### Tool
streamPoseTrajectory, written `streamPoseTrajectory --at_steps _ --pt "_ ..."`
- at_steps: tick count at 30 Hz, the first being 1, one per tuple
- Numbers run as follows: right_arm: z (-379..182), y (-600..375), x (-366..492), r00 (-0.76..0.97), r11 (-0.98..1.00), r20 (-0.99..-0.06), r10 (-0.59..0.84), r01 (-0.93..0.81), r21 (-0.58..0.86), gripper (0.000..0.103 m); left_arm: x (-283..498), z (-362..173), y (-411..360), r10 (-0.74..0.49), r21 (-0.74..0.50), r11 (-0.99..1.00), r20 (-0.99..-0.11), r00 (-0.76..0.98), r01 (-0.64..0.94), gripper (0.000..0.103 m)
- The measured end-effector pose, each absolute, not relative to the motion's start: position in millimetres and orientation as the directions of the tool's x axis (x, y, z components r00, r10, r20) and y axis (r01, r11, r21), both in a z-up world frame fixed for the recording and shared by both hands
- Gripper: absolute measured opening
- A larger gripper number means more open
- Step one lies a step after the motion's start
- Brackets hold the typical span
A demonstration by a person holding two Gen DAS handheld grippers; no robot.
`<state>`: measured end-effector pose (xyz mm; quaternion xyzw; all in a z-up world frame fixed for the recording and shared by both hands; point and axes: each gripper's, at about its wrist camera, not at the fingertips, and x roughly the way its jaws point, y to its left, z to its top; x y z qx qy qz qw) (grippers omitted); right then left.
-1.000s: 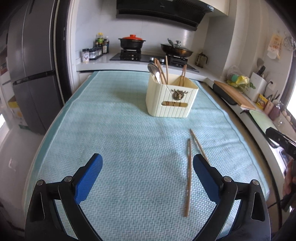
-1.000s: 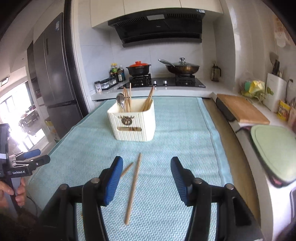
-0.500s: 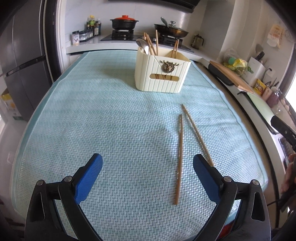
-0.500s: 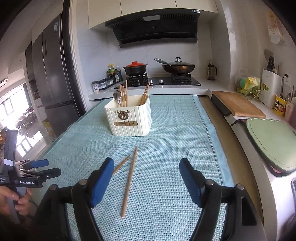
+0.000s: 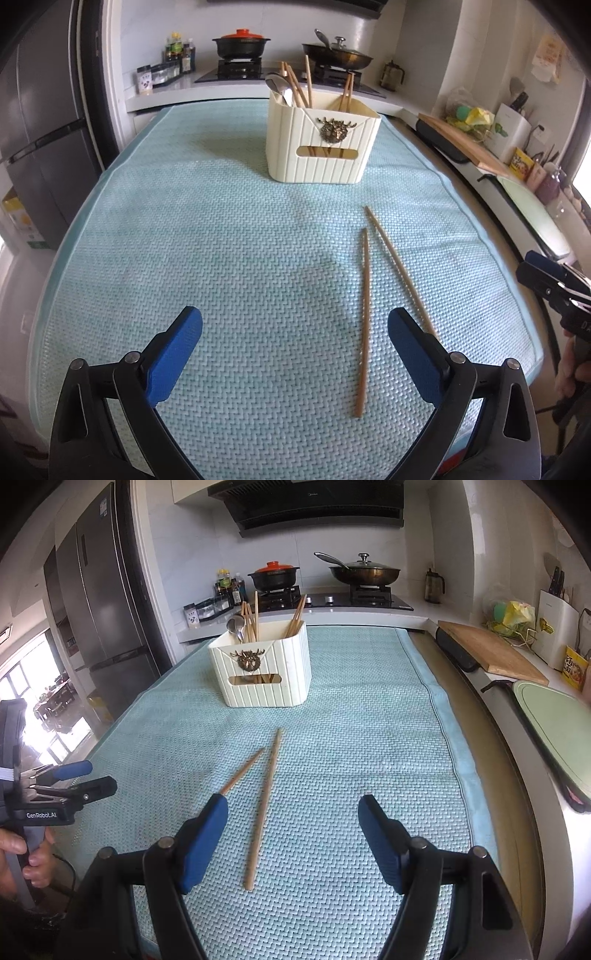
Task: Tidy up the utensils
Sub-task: 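Move both tools back toward the two remaining chopsticks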
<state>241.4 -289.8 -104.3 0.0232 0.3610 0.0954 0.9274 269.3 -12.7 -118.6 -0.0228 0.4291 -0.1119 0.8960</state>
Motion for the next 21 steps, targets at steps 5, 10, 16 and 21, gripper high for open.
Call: streamPoseTrajectory --at_steps 5,10,16,21 --pt "-111.6 -291.2 249.9 0.7 0.983 -0.691 0.181 -0.141 0.115 0.075 280.1 -118.6 -29.1 -0.261 -0.146 0.96 -0.77 0.583 0.237 0.101" --pt "-118.0 -291.8 258.9 0.683 0.985 -0.709 0.175 -0.131 0.116 0.074 299.5 -121.3 -52.0 -0.283 -0.134 0.947 -0.781 0.557 0.292 0.101" --pt "-123.6 -296.7 268.5 0.67 0.984 -0.72 0.18 -0.118 0.137 0.074 340.2 -138.8 -91.3 -0.287 -0.105 0.928 -0.812 0.508 0.357 0.1" --pt "-126.8 -303.0 271.7 0.664 0.983 -0.725 0.181 -0.106 0.148 0.074 377.7 -166.5 -122.9 -0.245 -0.052 0.92 -0.85 0.466 0.389 0.1"
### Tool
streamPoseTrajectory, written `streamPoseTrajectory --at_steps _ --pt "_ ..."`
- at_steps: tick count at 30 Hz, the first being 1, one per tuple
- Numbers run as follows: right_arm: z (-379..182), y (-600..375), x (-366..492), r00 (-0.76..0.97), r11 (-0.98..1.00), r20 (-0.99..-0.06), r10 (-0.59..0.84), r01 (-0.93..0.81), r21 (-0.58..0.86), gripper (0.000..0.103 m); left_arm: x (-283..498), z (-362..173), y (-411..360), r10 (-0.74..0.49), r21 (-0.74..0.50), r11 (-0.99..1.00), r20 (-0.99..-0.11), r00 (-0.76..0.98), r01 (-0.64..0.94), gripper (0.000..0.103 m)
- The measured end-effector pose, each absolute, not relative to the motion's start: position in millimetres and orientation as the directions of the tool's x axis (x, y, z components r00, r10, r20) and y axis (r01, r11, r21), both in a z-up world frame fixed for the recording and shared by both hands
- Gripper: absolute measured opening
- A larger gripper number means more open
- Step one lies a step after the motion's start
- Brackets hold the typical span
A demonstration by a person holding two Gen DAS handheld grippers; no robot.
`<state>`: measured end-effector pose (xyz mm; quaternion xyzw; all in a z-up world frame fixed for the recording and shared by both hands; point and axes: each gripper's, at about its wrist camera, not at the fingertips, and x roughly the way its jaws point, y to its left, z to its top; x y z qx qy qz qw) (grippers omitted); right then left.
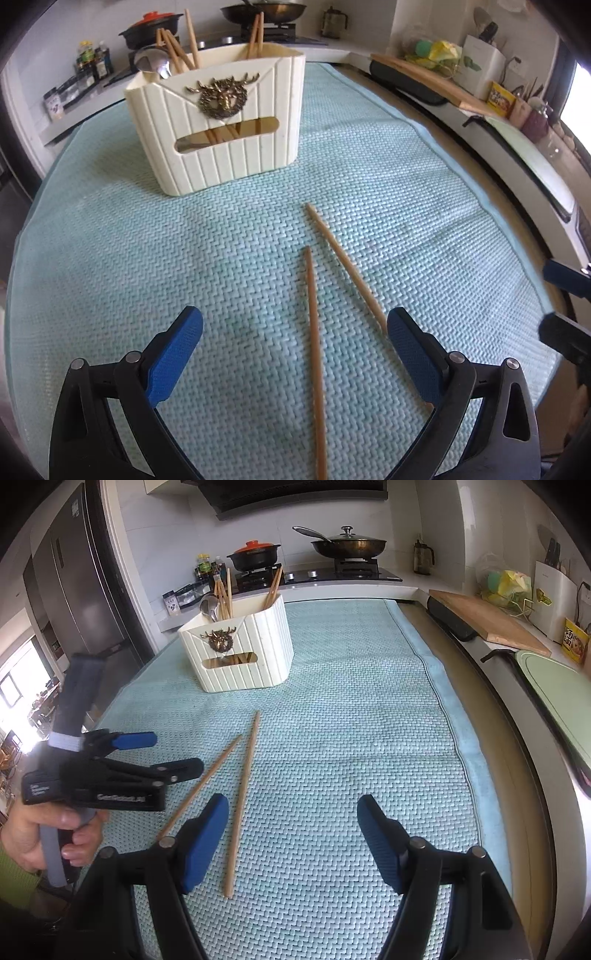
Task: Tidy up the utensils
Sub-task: 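Move both tools back toward the two remaining chopsticks, then close the right tool on one chopstick while the left tool closes on the other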
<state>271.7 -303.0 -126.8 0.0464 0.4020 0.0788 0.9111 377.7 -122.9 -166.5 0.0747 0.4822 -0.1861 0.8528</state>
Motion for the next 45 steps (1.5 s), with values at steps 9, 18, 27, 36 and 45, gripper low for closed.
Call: streamPoseTrajectory --at_steps 9,18,27,36,45 --pt "-132.3 -309.8 289.0 0.642 0.984 -0.746 0.177 -0.105 0.143 0.074 407.3 -200.1 -131.2 -0.152 0.022 0.931 -0.883 0.443 0.363 0.093" --pt "-137.8 -291.3 324.3 0.609 0.978 -0.765 0.208 -0.148 0.148 0.074 403.9 -196.5 -110.1 -0.161 0.015 0.933 -0.876 0.455 0.36 0.075" --pt "-173.1 -245.9 403.8 0.462 0.959 -0.858 0.226 -0.261 0.112 0.063 385.6 -194.3 -87.1 -0.19 -0.039 0.947 -0.869 0.457 0.319 0.073" --pt "-198.0 -185.8 436.9 0.444 0.929 -0.892 0.087 -0.358 -0.087 0.018 387.0 -188.4 -56.7 -0.243 -0.136 0.958 -0.857 0.455 0.254 0.073" --pt "-192.4 -232.4 428.2 0.455 0.959 -0.886 0.09 -0.28 -0.046 0.006 385.3 -184.8 -58.0 -0.277 -0.188 0.952 -0.866 0.417 0.241 0.074"
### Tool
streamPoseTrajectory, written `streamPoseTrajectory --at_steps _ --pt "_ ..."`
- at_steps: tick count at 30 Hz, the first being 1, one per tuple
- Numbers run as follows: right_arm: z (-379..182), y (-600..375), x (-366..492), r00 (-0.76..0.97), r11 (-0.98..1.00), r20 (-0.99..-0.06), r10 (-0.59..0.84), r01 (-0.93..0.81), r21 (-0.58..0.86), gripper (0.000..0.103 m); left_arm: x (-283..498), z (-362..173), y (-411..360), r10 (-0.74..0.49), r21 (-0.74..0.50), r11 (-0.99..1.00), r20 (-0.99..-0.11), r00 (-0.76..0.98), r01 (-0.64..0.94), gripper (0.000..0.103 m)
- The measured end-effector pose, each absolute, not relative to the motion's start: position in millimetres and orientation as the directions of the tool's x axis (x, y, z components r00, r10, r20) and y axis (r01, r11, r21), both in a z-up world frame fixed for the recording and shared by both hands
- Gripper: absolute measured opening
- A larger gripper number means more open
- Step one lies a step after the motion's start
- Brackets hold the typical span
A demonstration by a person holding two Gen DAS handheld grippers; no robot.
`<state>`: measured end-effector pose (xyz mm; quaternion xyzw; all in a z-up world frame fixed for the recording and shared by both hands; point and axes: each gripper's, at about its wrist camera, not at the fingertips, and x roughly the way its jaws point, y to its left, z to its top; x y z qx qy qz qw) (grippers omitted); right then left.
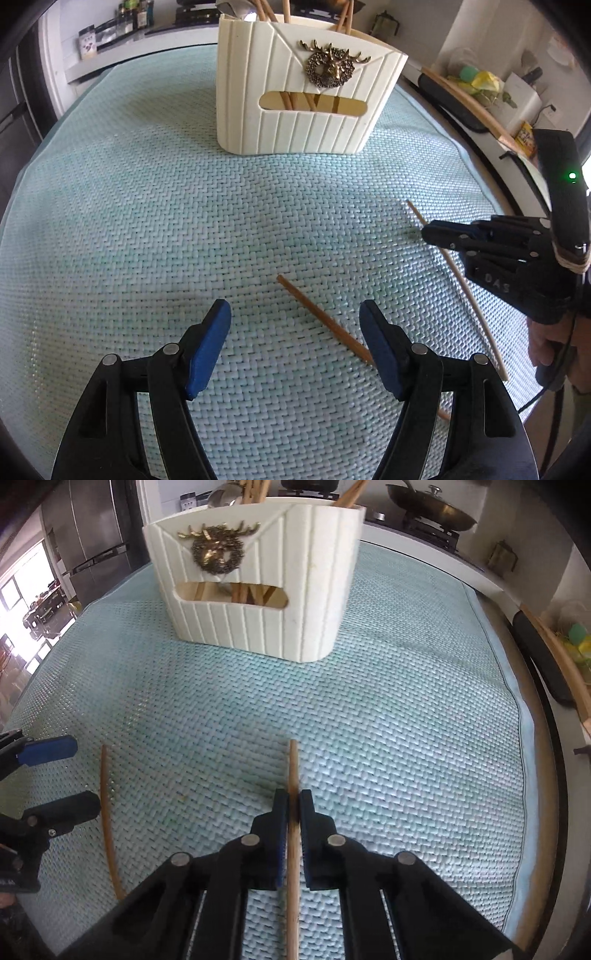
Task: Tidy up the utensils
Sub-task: 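Close the right tool on one chopstick while the left tool closes on the other, then carry both held chopsticks up over the cream holder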
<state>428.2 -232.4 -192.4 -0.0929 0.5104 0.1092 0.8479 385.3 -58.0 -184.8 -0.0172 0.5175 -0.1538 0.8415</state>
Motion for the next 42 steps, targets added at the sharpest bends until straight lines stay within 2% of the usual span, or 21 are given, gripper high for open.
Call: streamPoseTrajectory --at_steps 2,4,5,7,9,13,18,27,42 --pt "-189.8 -246.6 425.8 0.451 0.967 -0.886 0.11 -0.255 -0.01 0.006 389.6 -190.9 -68.2 -0.257 -0.178 0.958 -0.878 0.403 0.224 0.071" --pt "-185.9 -262.0 420.9 0.453 0.973 -0.882 0.133 -0.23 0.028 0.006 390.6 -193.3 -75.5 -0.247 -0.167 0.96 -0.88 0.405 0.223 0.063" --pt "-183.6 -269.4 418.3 0.457 0.975 -0.878 0.144 -0.218 0.046 0.006 390.5 -192.8 -80.4 -0.235 -0.15 0.962 -0.88 0.413 0.228 0.056" --pt "-180.9 -282.1 415.0 0.454 0.977 -0.875 0.168 -0.198 0.085 0.006 391.8 -192.6 -90.1 -0.238 -0.142 0.958 -0.878 0.415 0.249 0.029" --pt "-183.4 -289.3 411.5 0.444 0.974 -0.873 0.202 -0.186 0.131 0.006 394.0 -191.5 -96.8 -0.25 -0.146 0.953 -0.874 0.417 0.267 0.018" --pt "-186.2 -305.0 411.5 0.426 0.96 -0.861 0.278 -0.153 0.235 0.006 401.1 -186.3 -100.2 -0.316 -0.206 0.933 -0.861 0.399 0.295 0.003" --pt "-176.2 -315.0 403.0 0.447 0.935 -0.821 0.355 -0.146 0.325 0.007 398.3 -167.0 -95.3 -0.385 -0.26 0.908 -0.826 0.412 0.328 0.003" --pt "-122.0 -336.9 369.3 0.546 0.908 -0.728 0.414 -0.189 0.374 0.007 378.3 -112.8 -60.5 -0.455 -0.315 0.883 -0.753 0.475 0.348 0.003" --pt "-36.0 -302.6 330.5 0.72 0.93 -0.589 0.367 -0.276 0.242 0.007 349.5 -30.2 -12.6 -0.46 -0.313 0.888 -0.628 0.628 0.337 0.003"
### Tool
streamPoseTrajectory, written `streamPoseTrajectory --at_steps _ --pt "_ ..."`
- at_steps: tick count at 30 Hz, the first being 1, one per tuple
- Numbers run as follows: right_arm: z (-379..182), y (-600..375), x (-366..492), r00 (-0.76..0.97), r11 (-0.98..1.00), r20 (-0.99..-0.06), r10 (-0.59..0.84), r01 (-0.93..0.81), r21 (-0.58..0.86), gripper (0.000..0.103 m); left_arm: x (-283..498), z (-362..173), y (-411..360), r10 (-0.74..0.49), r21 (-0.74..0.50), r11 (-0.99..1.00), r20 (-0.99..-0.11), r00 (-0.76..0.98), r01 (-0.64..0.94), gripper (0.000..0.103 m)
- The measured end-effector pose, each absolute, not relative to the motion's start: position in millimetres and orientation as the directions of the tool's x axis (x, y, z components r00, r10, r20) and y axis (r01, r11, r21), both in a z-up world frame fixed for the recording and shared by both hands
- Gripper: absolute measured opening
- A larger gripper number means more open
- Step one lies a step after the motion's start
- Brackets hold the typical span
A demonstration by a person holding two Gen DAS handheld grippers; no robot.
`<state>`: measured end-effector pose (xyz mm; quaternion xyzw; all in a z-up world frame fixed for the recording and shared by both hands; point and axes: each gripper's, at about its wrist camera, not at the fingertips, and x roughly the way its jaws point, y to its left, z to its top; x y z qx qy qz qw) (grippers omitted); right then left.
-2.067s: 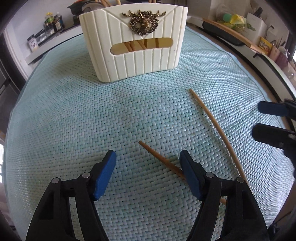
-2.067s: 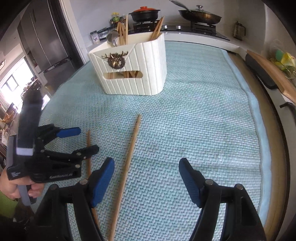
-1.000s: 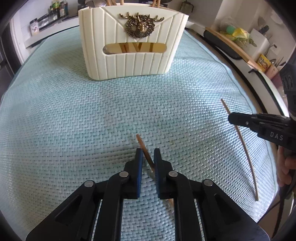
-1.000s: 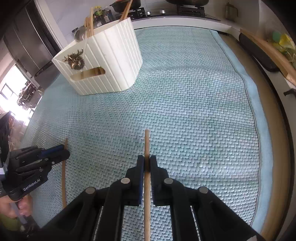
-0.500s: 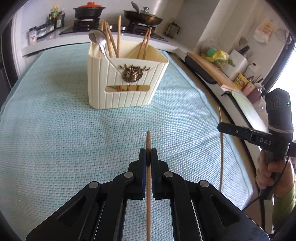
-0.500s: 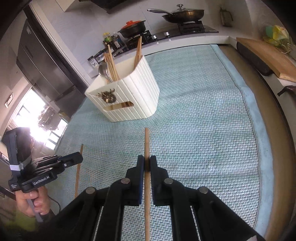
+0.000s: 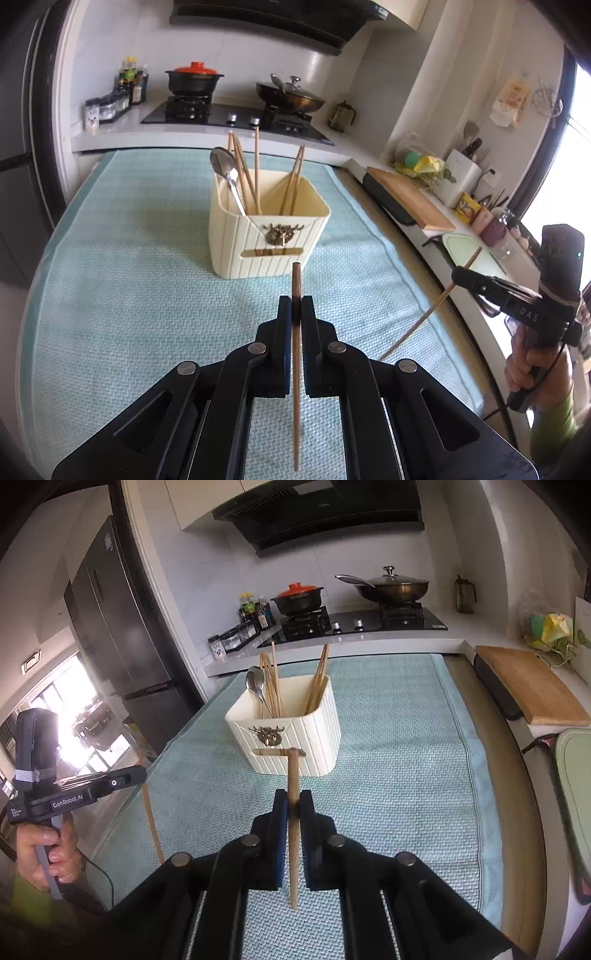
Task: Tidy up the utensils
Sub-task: 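Carry both held chopsticks up over the cream holder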
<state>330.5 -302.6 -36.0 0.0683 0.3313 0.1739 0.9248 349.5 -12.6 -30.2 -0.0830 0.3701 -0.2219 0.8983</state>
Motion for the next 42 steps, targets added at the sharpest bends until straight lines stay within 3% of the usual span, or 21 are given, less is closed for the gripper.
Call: streamPoseTrajectory --at_steps 8,20,30,42 --pt "-7.9 -289.8 317.5 0.765 0.935 -0.538 0.353 -0.304 0.182 0.007 346.0 1.8 3.4 -0.471 -0.33 0.881 -0.564 0.678 0.338 0.003" --pt "19.3 -274.2 323.3 0.784 0.93 -0.505 0.36 -0.344 0.129 0.007 371.1 29.3 4.1 -0.477 -0.333 0.878 -0.545 0.689 0.344 0.003" --pt "44.2 -264.4 353.6 0.805 0.929 -0.472 0.36 -0.358 0.098 0.006 415.9 76.9 9.0 -0.477 -0.33 0.876 -0.495 0.726 0.351 0.003" --pt "102.7 -249.3 421.7 0.872 0.937 -0.356 0.337 -0.347 0.038 0.006 499.1 137.4 5.6 -0.395 -0.286 0.911 -0.392 0.83 0.298 0.003"
